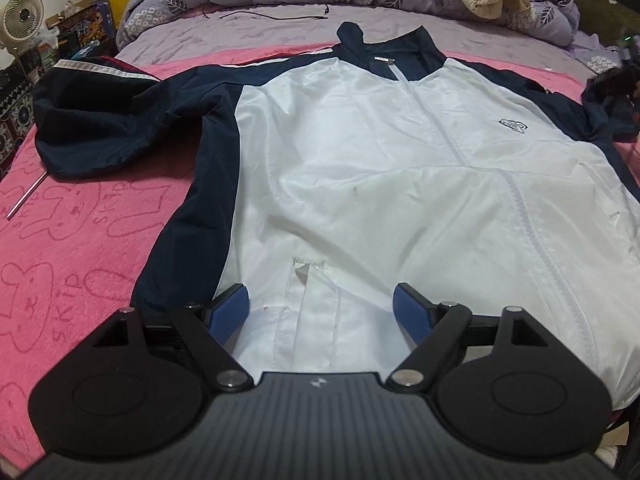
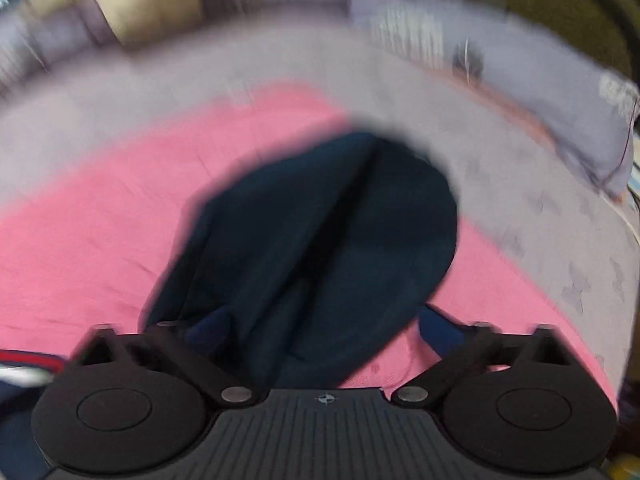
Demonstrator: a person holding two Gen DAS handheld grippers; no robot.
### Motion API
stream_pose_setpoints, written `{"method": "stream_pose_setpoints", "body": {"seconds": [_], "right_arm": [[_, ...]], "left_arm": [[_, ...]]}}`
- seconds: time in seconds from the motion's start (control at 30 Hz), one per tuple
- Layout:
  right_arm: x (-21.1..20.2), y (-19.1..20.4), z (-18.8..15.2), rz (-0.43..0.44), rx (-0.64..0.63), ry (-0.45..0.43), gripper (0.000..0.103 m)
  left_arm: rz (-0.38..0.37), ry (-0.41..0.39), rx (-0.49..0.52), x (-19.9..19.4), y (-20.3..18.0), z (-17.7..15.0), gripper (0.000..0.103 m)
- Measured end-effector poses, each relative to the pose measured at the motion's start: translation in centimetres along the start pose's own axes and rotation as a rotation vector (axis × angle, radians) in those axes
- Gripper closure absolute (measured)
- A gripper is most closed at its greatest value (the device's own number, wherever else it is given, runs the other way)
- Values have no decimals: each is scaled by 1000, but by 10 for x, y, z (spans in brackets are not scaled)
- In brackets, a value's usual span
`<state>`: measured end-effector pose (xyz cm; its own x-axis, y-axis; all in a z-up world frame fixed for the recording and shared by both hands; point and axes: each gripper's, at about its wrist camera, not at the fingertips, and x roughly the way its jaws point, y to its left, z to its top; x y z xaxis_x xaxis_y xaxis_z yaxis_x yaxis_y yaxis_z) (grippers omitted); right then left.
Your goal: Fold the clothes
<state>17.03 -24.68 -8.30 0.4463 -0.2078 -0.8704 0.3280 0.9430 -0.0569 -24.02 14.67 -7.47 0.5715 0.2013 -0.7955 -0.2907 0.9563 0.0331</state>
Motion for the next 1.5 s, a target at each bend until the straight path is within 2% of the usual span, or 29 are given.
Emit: {"method": "stream_pose_setpoints", "body": {"seconds": [0.03, 0.07, 0.1, 0.17, 0.27, 0.37, 0.47, 0.53, 0.57, 0.6, 0.63, 0.67, 0.7, 0.73, 0.77, 0.8, 0.87, 0.97, 1.03, 1.1, 1.13, 1.17, 1.2, 1.23, 1.27, 1.3, 1.37, 1.43, 1.5], "right_arm": [[10, 7, 9, -15, 10, 38, 72], [-4, 7, 16, 36, 15, -6, 91], [-18, 7, 23, 88, 19, -50, 97], [-49, 4, 34, 196, 26, -149, 97], [-119, -31, 18, 416, 11, -428, 97], [-126, -85, -12, 454, 62, -480, 94], [-72, -126, -46, 362, 47, -282, 89], [-32, -146, -70, 288, 21, -102, 68], [-18, -152, -84, 263, -12, -39, 67], [-24, -159, -96, 289, -53, -100, 58], [-31, -165, -107, 302, -88, -151, 31], [-40, -169, -111, 262, -97, -162, 25], [-51, -172, -114, 216, -105, -189, 25], [-66, -171, -113, 159, -114, -271, 24], [-75, -167, -103, 144, -142, -328, 21], [-85, -162, -92, 129, -170, -384, 12], [-91, -137, -64, 138, -278, -439, 10], [-71, -66, -10, 148, -484, -412, 10], [-42, -14, 13, 143, -617, -276, 1], [4, 32, 27, 25, -750, -134, 1], [24, 41, 26, -57, -764, -82, 4], [31, 41, 28, -76, -723, -51, 8], [26, 37, 32, -35, -661, -46, 39], [21, 32, 36, 6, -599, -40, 78], [16, 27, 40, 47, -536, -35, 88], [9, 22, 44, 78, -482, -49, 90], [-21, 13, 62, 68, -419, -243, 92], [-58, -27, 77, 102, -196, -452, 91], [-81, -81, 84, 222, 71, -603, 89]], "left_arm": [[7, 5, -2, 0, -1, 1, 20], [10, 7, -2, 0, -1, 1, 20], [11, 7, -2, 1, -1, 1, 19], [14, 9, -1, 2, -1, 1, 17], [14, 10, 3, 2, -2, 1, 16], [10, 5, 3, 3, -1, 0, 15], [5, -1, 7, 3, 0, -1, 15], [3, -2, 9, 3, 1, 0, 15], [2, -1, 11, 3, 1, 0, 15], [3, 1, 12, 3, 1, 1, 15], [4, 3, 14, 3, 1, 1, 15], [6, 5, 15, 4, 1, 2, 15], [7, 7, 16, 4, 1, 2, 15], [9, 10, 18, 4, 1, 3, 15], [10, 11, 20, 5, 1, 3, 14], [11, 13, 21, 5, 1, 3, 14], [14, 17, 22, 6, 0, 4, 14], [20, 26, 20, 7, -1, 6, 13], [23, 31, 18, 8, -2, 7, 13], [24, 33, 17, 9, -2, 7, 13], [24, 34, 17, 9, -2, 8, 13], [25, 35, 17, 9, -2, 8, 13], [25, 36, 16, 10, -2, 8, 12], [26, 38, 16, 10, -2, 8, 12], [26, 39, 16, 11, -2, 9, 11], [26, 40, 15, 11, -2, 9, 10], [27, 42, 15, 12, -2, 10, 9], [28, 41, 13, 12, -2, 9, 9], [29, 39, 10, 12, -2, 9, 9]]}}
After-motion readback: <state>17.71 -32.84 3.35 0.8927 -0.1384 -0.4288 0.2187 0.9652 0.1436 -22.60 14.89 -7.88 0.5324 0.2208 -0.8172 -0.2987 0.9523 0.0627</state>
